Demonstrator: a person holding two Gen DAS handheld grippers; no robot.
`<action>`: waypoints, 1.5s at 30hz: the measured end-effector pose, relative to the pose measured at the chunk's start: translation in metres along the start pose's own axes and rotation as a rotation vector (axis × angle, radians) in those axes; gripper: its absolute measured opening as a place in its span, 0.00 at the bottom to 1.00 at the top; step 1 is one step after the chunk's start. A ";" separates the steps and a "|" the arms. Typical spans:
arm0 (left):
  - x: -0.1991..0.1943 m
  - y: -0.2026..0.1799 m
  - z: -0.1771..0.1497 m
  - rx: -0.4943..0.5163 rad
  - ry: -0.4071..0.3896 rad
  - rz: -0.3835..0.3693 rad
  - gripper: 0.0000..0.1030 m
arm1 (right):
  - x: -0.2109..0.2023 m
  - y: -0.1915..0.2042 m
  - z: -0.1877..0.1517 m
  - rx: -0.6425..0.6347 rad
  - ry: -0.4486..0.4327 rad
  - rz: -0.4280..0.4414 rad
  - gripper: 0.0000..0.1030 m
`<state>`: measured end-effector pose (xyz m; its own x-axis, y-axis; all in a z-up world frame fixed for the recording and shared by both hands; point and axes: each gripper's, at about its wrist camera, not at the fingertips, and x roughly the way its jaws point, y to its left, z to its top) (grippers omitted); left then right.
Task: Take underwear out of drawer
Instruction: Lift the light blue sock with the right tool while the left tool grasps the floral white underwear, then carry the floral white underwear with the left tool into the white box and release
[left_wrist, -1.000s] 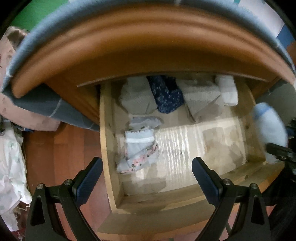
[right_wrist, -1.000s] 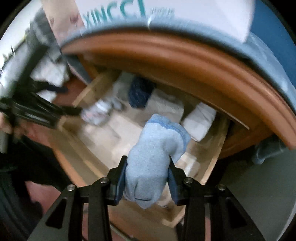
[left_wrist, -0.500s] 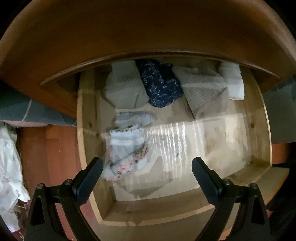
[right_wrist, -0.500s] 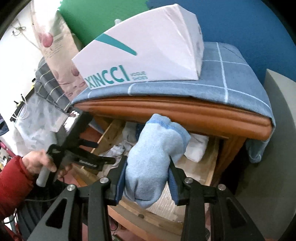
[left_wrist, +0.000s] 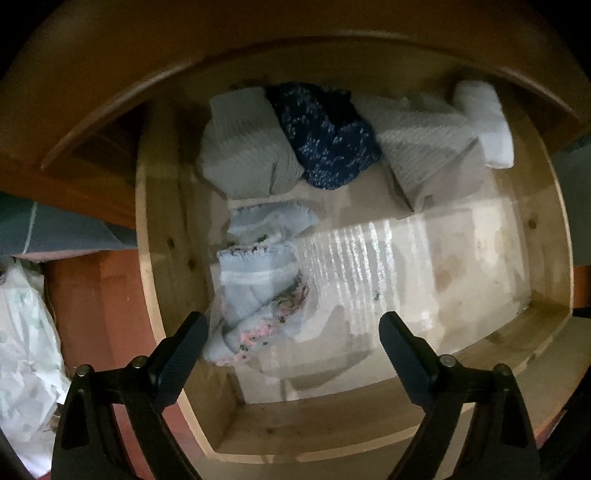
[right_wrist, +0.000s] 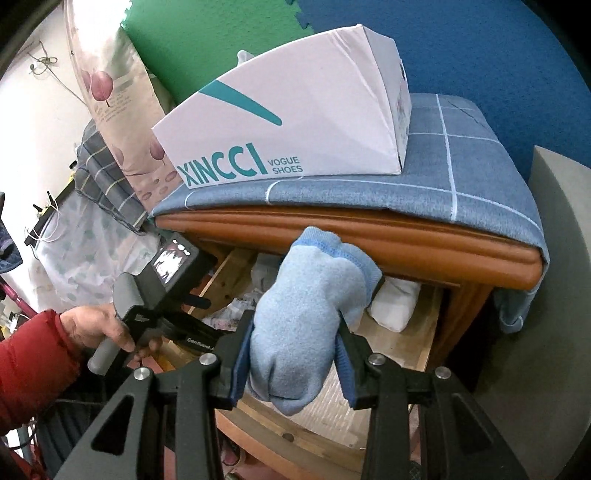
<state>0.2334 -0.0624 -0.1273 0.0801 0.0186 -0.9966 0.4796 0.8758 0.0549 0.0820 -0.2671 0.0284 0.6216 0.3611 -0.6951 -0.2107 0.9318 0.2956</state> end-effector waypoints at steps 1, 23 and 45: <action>0.002 0.000 0.001 0.006 -0.003 0.009 0.87 | -0.001 0.001 0.000 -0.004 -0.001 0.001 0.39; 0.049 0.022 0.028 -0.033 0.152 -0.014 0.34 | 0.004 0.003 0.001 -0.013 0.023 -0.012 0.39; -0.037 0.014 -0.034 0.013 -0.017 -0.165 0.15 | 0.011 -0.003 0.001 -0.004 0.026 -0.032 0.39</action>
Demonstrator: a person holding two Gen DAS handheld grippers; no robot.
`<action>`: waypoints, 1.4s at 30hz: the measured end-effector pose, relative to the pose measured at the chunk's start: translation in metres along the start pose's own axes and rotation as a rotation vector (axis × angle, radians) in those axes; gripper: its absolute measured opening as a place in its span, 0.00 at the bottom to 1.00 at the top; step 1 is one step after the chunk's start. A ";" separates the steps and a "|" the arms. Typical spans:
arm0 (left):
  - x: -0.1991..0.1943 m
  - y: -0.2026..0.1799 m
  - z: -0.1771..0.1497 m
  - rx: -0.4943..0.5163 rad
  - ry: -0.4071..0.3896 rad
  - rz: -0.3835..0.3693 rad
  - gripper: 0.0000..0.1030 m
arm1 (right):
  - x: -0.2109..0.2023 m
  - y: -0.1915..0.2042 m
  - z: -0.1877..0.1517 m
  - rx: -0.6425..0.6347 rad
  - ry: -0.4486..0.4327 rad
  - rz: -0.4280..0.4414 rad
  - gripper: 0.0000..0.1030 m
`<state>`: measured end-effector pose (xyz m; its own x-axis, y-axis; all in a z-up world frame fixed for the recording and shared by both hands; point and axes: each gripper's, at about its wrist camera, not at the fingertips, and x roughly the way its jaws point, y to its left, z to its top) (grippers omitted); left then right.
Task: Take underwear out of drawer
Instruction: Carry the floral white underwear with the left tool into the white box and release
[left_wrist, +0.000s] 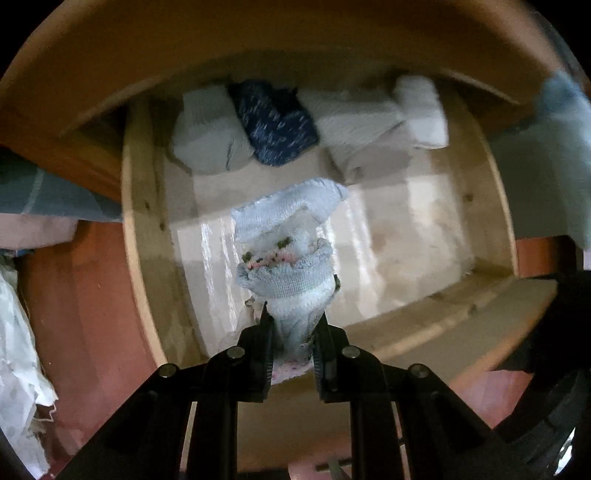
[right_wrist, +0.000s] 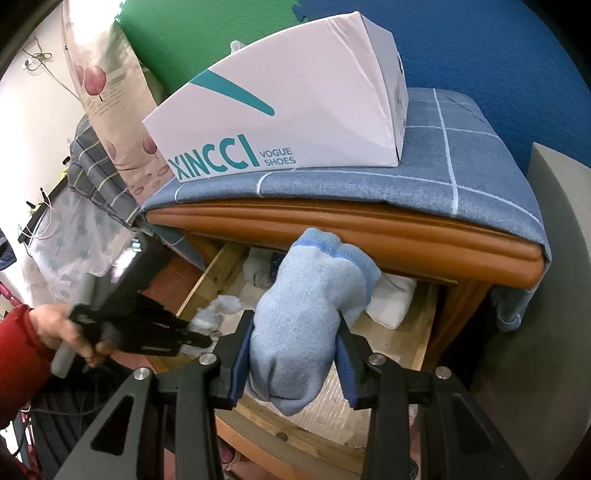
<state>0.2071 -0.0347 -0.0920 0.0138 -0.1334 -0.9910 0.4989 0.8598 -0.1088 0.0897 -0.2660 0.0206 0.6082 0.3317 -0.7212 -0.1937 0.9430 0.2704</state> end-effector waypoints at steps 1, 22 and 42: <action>-0.006 -0.006 -0.010 0.010 -0.017 -0.002 0.15 | 0.000 0.000 0.000 -0.001 0.000 -0.002 0.39; -0.184 -0.057 -0.035 0.064 -0.380 0.077 0.15 | -0.005 0.005 -0.001 -0.012 -0.016 -0.020 0.39; -0.306 -0.026 0.095 -0.056 -0.585 0.175 0.16 | -0.003 0.011 -0.002 -0.037 -0.016 -0.017 0.39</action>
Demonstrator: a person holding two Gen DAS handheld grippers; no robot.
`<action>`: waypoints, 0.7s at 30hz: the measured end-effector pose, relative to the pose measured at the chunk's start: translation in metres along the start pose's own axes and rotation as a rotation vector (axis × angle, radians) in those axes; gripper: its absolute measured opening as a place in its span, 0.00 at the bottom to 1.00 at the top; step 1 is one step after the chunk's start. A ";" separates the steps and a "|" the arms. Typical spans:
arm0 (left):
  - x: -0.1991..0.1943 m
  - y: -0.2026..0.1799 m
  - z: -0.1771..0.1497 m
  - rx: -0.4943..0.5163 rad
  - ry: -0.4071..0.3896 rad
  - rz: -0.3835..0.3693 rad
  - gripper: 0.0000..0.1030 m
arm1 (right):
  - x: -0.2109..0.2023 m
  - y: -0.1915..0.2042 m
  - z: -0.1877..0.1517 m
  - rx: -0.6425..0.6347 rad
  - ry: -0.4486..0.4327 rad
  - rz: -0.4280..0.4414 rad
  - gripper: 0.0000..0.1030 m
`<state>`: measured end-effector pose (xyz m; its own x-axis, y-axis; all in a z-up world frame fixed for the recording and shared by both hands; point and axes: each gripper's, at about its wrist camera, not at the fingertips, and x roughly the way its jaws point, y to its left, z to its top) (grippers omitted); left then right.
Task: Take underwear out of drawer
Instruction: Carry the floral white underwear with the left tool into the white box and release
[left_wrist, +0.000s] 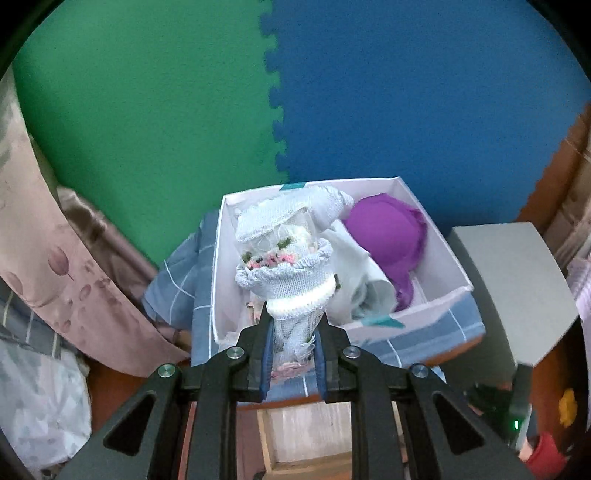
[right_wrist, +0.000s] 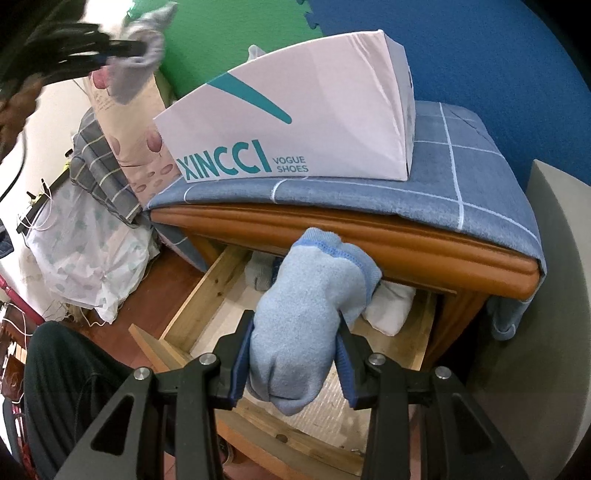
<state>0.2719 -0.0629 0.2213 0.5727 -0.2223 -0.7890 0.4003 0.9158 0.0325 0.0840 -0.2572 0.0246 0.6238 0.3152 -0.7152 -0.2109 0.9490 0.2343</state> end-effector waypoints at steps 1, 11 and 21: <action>0.013 0.000 0.006 -0.005 0.021 0.014 0.16 | -0.001 0.000 0.000 0.001 0.000 0.000 0.39; 0.090 0.003 0.026 -0.050 0.114 0.043 0.16 | -0.001 0.001 -0.001 -0.010 0.002 0.025 0.39; 0.138 0.014 0.022 -0.096 0.203 0.065 0.18 | -0.002 0.002 0.000 -0.011 0.002 0.031 0.39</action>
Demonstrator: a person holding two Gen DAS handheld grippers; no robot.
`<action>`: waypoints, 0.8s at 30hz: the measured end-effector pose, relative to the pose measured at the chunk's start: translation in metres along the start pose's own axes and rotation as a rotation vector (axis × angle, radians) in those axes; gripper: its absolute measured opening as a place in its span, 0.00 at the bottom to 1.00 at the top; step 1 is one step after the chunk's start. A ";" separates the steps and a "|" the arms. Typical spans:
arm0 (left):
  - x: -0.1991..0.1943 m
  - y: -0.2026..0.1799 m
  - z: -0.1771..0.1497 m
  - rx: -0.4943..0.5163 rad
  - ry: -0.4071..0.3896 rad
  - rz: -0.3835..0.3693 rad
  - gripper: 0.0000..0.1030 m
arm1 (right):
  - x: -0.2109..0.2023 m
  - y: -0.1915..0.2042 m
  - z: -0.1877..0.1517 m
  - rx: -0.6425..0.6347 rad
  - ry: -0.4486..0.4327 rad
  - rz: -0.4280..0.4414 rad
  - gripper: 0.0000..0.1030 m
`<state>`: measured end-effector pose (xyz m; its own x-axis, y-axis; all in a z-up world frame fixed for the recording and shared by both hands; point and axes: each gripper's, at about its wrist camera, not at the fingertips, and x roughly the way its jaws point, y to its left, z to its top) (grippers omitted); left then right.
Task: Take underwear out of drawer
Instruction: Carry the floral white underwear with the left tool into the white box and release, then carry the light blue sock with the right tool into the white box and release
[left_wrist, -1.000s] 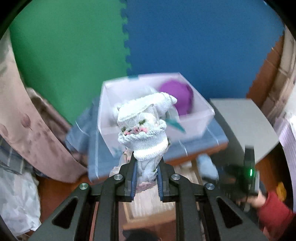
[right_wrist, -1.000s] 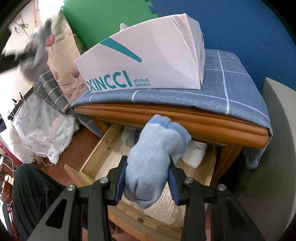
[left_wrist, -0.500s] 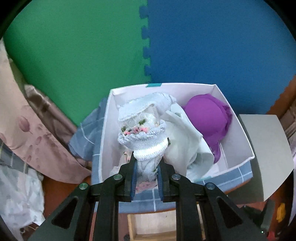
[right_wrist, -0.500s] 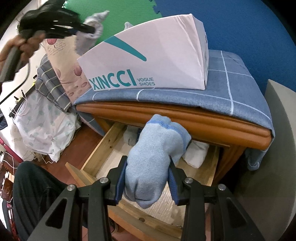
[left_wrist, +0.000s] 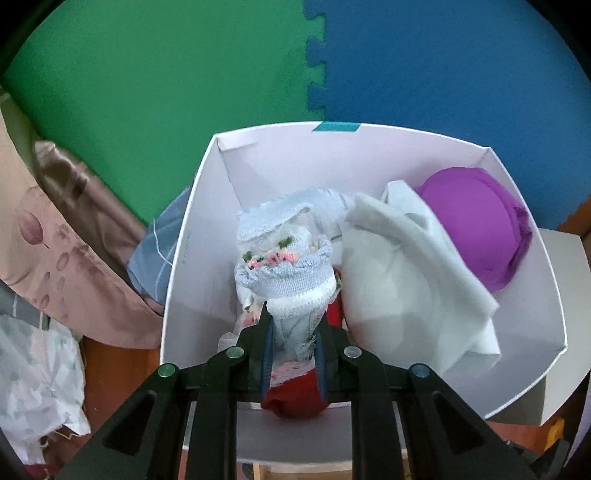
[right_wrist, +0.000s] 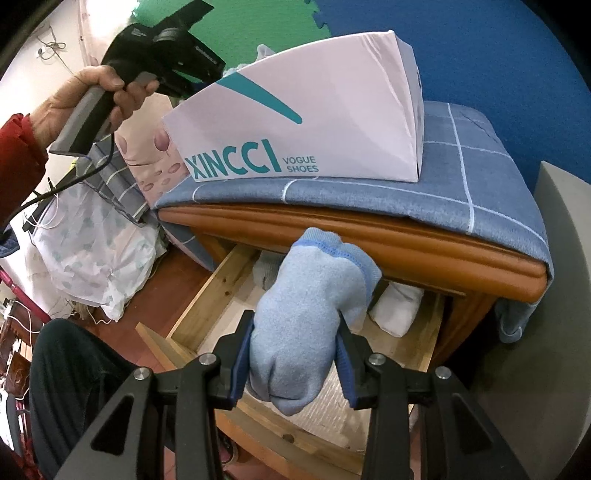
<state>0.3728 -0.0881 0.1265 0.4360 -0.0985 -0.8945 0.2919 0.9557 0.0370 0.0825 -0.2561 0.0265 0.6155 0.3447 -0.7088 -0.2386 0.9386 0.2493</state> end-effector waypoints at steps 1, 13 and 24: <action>0.003 0.000 0.000 -0.003 0.006 0.005 0.20 | 0.000 0.000 0.000 -0.001 0.000 0.000 0.39; -0.016 -0.006 -0.007 0.016 -0.093 -0.039 0.63 | 0.003 0.000 0.001 -0.009 0.012 -0.011 0.39; -0.091 -0.005 -0.080 0.020 -0.301 -0.023 0.73 | 0.007 0.002 -0.001 -0.029 0.018 -0.060 0.39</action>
<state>0.2640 -0.0618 0.1720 0.6611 -0.2004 -0.7230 0.3198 0.9470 0.0299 0.0851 -0.2516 0.0214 0.6157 0.2870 -0.7339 -0.2237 0.9566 0.1865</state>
